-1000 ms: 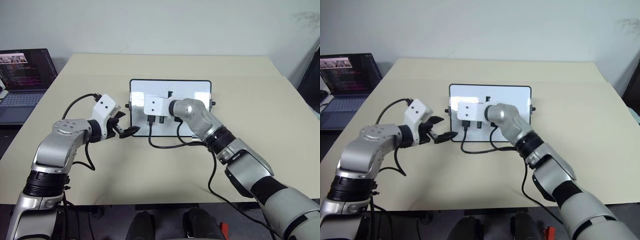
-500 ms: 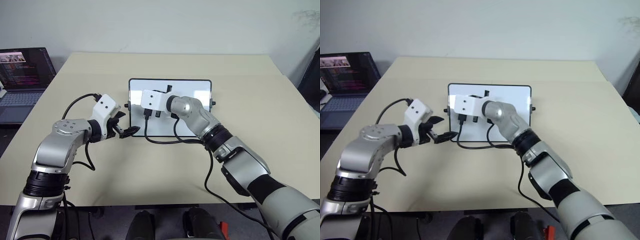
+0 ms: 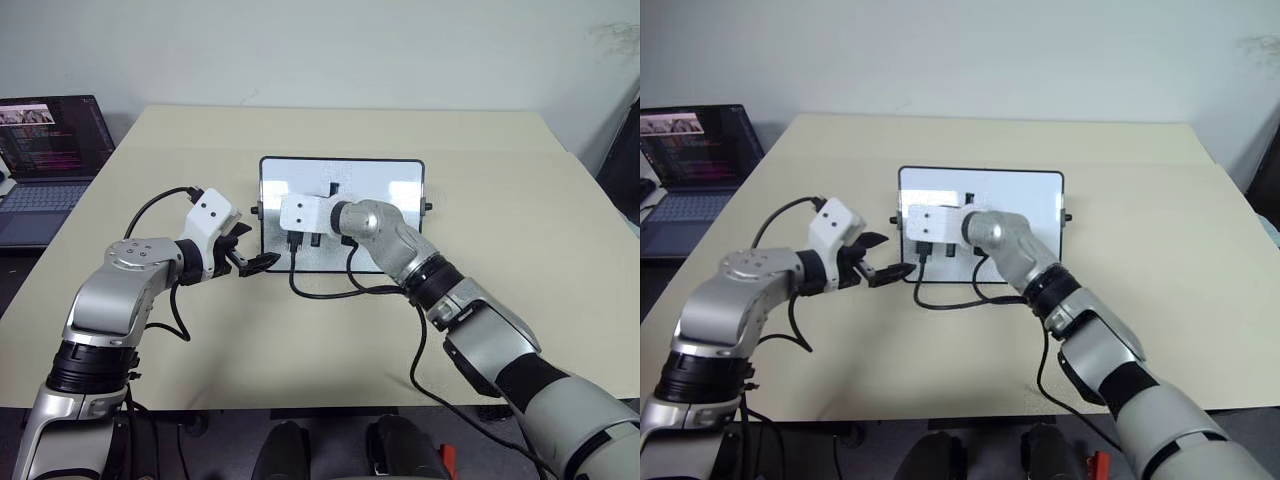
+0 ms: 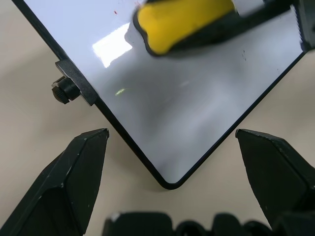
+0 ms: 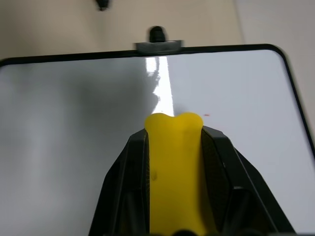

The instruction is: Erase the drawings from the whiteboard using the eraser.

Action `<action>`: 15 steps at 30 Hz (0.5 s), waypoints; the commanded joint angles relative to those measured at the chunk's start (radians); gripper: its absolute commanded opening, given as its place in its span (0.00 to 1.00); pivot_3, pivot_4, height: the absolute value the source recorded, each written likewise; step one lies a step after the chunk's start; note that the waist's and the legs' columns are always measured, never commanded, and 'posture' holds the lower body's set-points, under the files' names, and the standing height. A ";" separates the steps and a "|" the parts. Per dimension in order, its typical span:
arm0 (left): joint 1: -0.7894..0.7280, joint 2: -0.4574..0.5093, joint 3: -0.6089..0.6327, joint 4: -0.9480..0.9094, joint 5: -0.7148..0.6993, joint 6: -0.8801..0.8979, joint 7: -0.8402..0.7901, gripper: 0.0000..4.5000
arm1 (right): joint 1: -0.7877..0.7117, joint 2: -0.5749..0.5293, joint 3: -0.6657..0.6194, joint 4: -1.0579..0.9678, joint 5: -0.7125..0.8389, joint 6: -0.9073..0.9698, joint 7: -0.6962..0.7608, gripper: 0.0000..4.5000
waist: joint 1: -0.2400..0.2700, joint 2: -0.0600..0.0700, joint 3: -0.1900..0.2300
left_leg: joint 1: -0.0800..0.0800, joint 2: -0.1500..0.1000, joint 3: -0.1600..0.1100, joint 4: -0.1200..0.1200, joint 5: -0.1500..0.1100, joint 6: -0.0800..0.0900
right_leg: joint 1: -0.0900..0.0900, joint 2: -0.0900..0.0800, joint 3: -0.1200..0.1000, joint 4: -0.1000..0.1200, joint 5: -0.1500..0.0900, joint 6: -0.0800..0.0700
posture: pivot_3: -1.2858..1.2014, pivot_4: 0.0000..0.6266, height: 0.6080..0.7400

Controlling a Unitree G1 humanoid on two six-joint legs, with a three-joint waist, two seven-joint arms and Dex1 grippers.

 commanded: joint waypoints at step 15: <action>-0.019 -0.004 -0.007 -0.025 -0.008 -0.011 -0.004 1.00 | 0.038 -0.043 0.006 -0.036 -0.020 0.043 0.095 0.25 | -0.002 0.000 0.000 | 0.000 0.000 0.000 -0.001 0.000 0.000 | 0.000 0.000 0.000 -0.001 0.000 0.000 | 0.52 0.24 1.00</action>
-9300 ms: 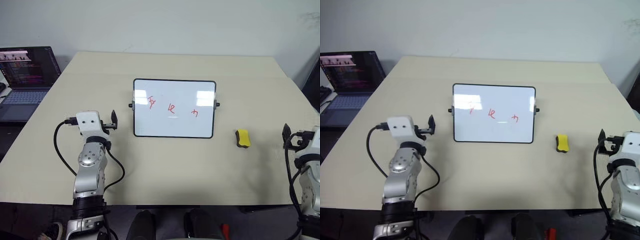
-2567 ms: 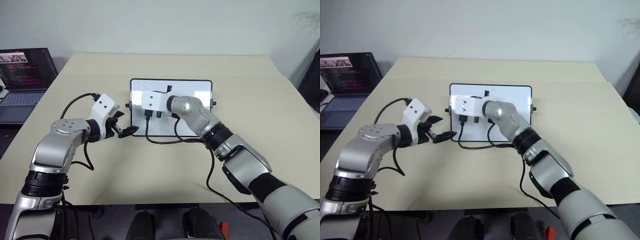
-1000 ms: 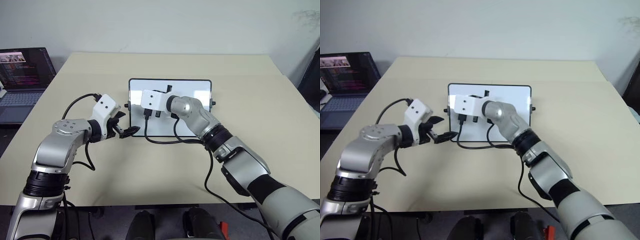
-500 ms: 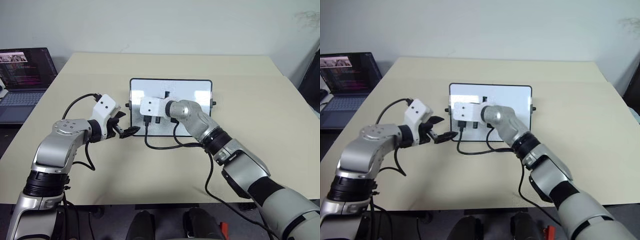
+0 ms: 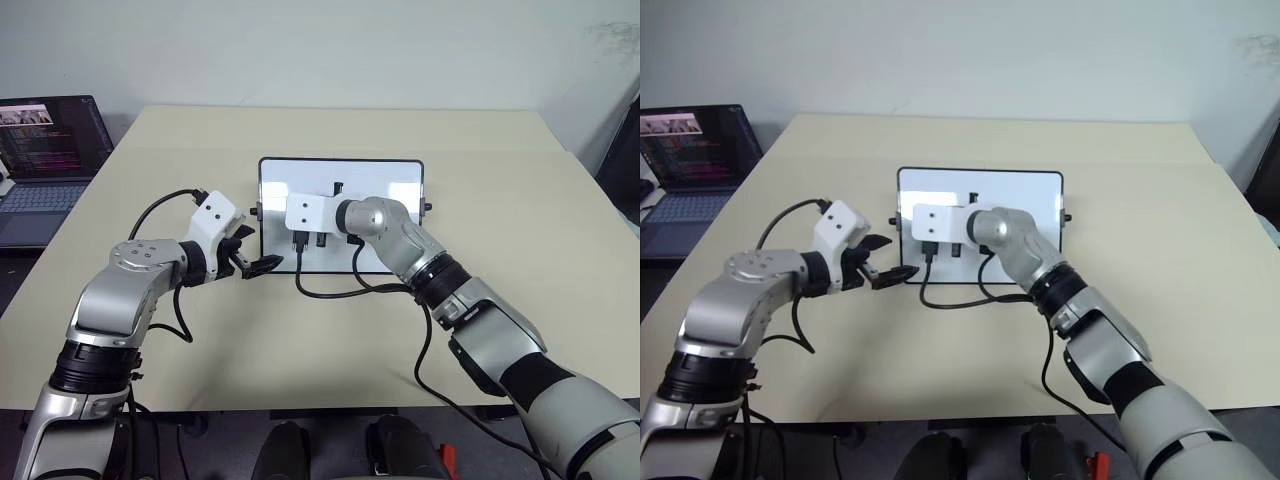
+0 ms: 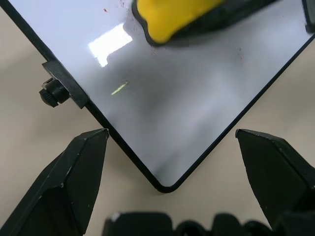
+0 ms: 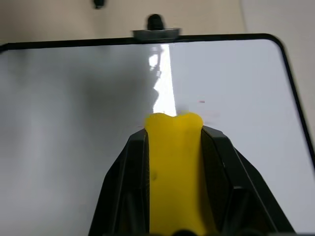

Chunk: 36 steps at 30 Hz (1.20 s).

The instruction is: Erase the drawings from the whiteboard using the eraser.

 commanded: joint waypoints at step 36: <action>0.023 -0.101 0.052 0.001 -0.085 -0.129 -0.040 1.00 | 0.801 -0.344 -0.327 -1.340 0.458 0.627 -0.103 0.25 | -0.001 0.000 0.003 | -0.006 0.001 0.001 -0.001 -0.003 -0.001 | -0.003 0.005 0.002 -0.010 -0.002 0.003 | 0.52 0.24 1.00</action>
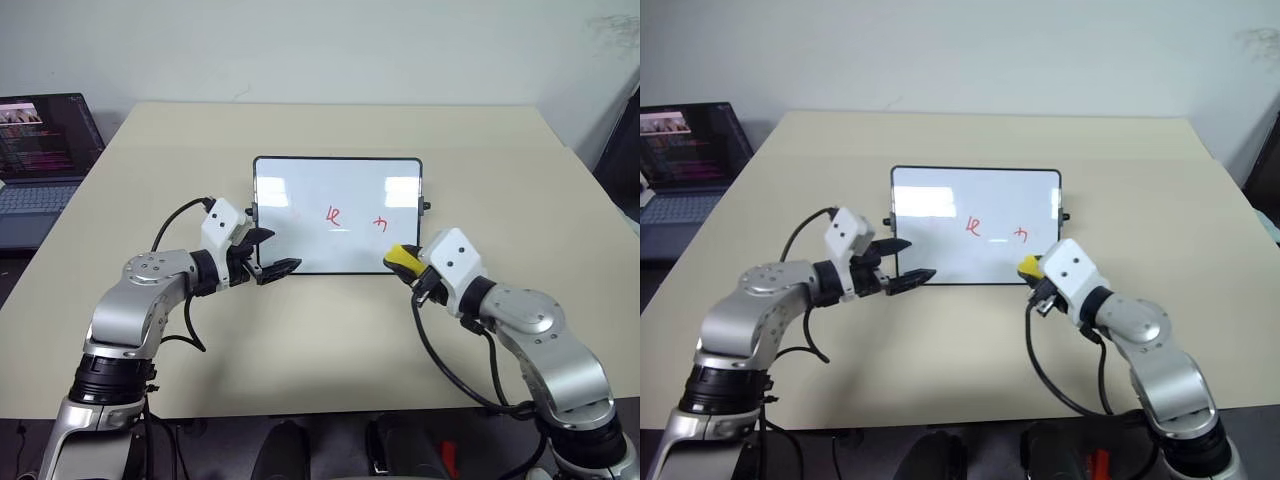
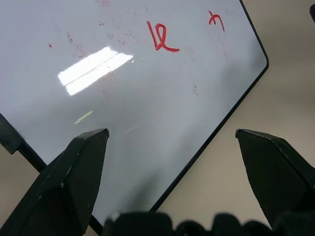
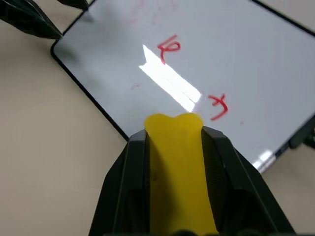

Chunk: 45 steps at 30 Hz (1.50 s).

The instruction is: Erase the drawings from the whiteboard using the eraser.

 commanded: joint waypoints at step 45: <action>0.002 0.014 -0.067 -0.019 0.068 -0.031 -0.025 1.00 | -0.644 0.185 0.278 0.950 -0.379 -0.436 -0.052 0.25 | 0.004 0.000 0.000 | 0.002 0.000 0.000 0.002 0.003 0.001 | 0.003 -0.004 -0.001 0.002 0.004 -0.003 | 0.52 0.24 1.00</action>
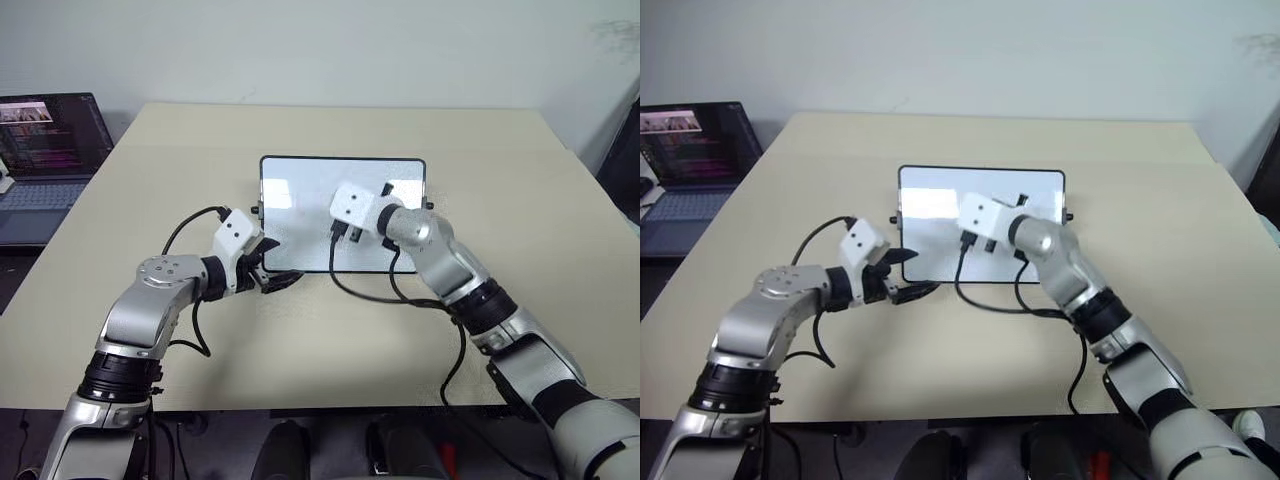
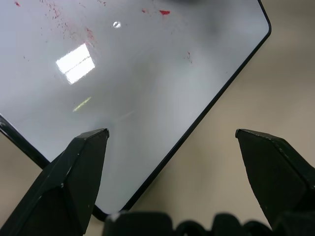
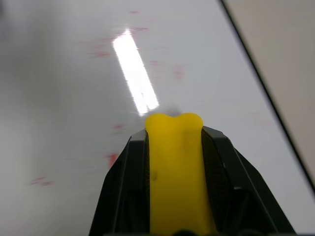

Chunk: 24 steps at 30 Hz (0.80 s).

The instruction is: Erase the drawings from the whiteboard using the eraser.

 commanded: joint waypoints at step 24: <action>-0.002 0.002 0.003 -0.055 -0.013 0.011 -0.006 1.00 | 0.044 -0.033 0.001 -0.018 -0.049 0.020 0.116 0.25 | -0.001 0.000 0.000 | 0.001 0.000 0.000 0.000 0.001 0.001 | 0.001 0.001 0.001 0.000 0.001 0.000 | 0.52 0.24 1.00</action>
